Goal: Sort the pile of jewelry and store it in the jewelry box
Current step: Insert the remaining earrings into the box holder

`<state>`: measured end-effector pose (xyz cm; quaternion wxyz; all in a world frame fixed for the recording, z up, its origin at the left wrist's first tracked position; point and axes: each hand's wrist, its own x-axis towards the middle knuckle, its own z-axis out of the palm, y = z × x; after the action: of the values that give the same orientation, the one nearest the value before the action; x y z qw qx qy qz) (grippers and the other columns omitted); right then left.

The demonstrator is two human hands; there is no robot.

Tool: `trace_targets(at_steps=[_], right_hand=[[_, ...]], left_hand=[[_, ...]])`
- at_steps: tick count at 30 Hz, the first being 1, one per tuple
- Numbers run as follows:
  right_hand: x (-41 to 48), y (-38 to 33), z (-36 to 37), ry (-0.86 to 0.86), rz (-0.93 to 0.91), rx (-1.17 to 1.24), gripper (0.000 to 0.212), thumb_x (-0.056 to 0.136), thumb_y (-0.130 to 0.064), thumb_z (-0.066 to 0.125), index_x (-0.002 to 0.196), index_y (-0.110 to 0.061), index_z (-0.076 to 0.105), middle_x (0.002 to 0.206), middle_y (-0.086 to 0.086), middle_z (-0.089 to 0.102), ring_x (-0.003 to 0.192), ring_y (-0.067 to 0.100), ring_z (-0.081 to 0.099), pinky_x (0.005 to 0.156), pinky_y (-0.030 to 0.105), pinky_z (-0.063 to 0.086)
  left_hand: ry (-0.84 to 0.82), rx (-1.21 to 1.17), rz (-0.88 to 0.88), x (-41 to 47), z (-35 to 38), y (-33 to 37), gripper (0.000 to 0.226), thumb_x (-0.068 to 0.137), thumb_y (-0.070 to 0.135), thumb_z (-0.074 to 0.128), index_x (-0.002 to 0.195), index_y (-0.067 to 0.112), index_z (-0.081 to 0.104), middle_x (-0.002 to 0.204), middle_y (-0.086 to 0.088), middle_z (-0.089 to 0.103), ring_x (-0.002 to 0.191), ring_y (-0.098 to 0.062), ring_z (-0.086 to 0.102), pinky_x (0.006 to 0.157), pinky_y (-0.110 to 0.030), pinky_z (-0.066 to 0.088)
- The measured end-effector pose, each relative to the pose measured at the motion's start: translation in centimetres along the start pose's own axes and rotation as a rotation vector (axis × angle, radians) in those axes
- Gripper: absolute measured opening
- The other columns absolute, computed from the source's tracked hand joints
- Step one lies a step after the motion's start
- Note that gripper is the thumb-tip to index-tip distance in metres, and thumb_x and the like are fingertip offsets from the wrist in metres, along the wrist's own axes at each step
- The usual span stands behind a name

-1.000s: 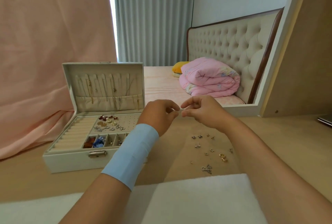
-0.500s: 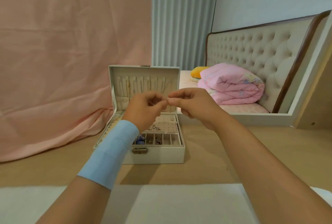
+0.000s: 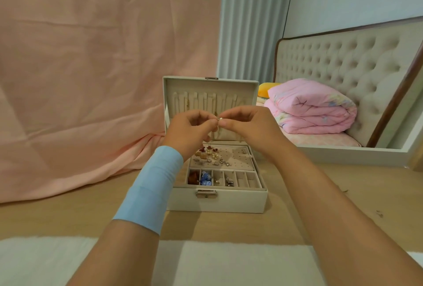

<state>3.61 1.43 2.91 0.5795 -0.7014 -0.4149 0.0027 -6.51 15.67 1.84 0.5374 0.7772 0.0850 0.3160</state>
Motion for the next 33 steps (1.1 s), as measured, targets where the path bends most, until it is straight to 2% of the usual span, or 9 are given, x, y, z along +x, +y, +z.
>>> trace_targets(at_steps=[3,6,9,14,19,23,28,30,33], right_hand=[[0.1,0.2,-0.1,-0.004,0.007,-0.030,0.010,0.083,-0.018,0.082,0.091,-0.023,0.080,0.086,-0.005,0.078,0.078,0.004,0.071,0.076,0.023,0.057],[-0.1,0.3,-0.1,-0.001,0.027,-0.055,0.009,0.082,-0.016,0.083,0.090,-0.020,0.080,0.079,-0.005,0.077,0.063,0.002,0.066,0.062,0.016,0.051],[-0.1,0.6,-0.3,-0.006,0.029,-0.090,0.010,0.083,-0.016,0.082,0.087,-0.025,0.079,0.076,-0.006,0.077,0.058,0.008,0.064,0.057,0.017,0.051],[-0.1,1.2,0.0,0.028,0.023,-0.140,0.013,0.084,-0.019,0.082,0.095,-0.025,0.078,0.080,-0.003,0.077,0.054,0.005,0.062,0.061,0.021,0.057],[0.0,1.5,0.1,0.019,0.019,-0.162,0.005,0.086,-0.020,0.080,0.090,-0.021,0.079,0.078,-0.002,0.075,0.052,0.010,0.060,0.059,0.023,0.055],[0.2,1.9,0.0,0.046,0.010,-0.197,0.003,0.087,-0.023,0.079,0.087,-0.026,0.078,0.076,-0.007,0.073,0.051,0.004,0.058,0.059,0.022,0.053],[0.6,3.5,-1.0,0.114,0.046,-0.444,0.009,0.084,-0.029,0.080,0.079,-0.036,0.075,0.082,-0.016,0.072,0.077,0.000,0.062,0.081,0.037,0.055],[0.5,3.8,-2.0,0.042,0.092,-0.566,0.013,0.082,-0.030,0.080,0.075,-0.038,0.073,0.085,-0.016,0.073,0.088,0.005,0.065,0.088,0.041,0.055],[-0.1,3.9,-3.3,-0.092,0.145,-0.623,0.013,0.080,-0.026,0.083,0.075,-0.036,0.076,0.084,-0.017,0.073,0.089,0.003,0.066,0.089,0.040,0.055]], left_hand=[[-0.017,0.024,-0.001,0.3,0.1,-0.6,0.005,0.090,0.022,0.068,0.089,0.020,0.073,0.077,0.005,0.072,0.058,-0.001,0.060,0.057,-0.017,0.054],[-0.036,0.065,0.003,0.4,0.5,-1.0,0.005,0.089,0.022,0.070,0.086,0.020,0.073,0.078,0.003,0.073,0.059,-0.005,0.060,0.058,-0.021,0.054],[-0.043,0.106,0.008,0.5,0.9,-1.3,0.006,0.089,0.024,0.070,0.085,0.023,0.072,0.080,0.000,0.073,0.061,-0.008,0.061,0.058,-0.023,0.052],[-0.038,0.137,0.013,0.6,1.0,-1.6,0.007,0.090,0.022,0.069,0.085,0.025,0.072,0.082,0.000,0.072,0.063,-0.009,0.061,0.062,-0.023,0.049],[-0.042,0.167,0.037,0.6,1.1,-1.9,0.008,0.090,0.024,0.068,0.084,0.028,0.072,0.082,0.002,0.071,0.070,-0.013,0.063,0.075,-0.035,0.057],[-0.054,0.178,0.034,0.6,0.9,-2.0,0.006,0.090,0.024,0.069,0.090,0.027,0.074,0.082,0.006,0.070,0.071,-0.009,0.063,0.076,-0.031,0.055],[-0.030,0.169,-0.009,0.8,0.4,-2.1,0.007,0.086,0.023,0.074,0.089,0.026,0.068,0.084,-0.004,0.074,0.064,-0.011,0.065,0.061,-0.023,0.051],[-0.024,0.150,-0.018,0.7,0.2,-2.2,0.008,0.084,0.020,0.076,0.085,0.023,0.069,0.083,-0.004,0.074,0.064,-0.013,0.066,0.064,-0.024,0.055],[-0.042,0.148,-0.023,0.6,0.4,-2.3,0.007,0.081,0.021,0.079,0.085,0.023,0.074,0.081,0.003,0.075,0.071,-0.013,0.069,0.074,-0.028,0.059]])
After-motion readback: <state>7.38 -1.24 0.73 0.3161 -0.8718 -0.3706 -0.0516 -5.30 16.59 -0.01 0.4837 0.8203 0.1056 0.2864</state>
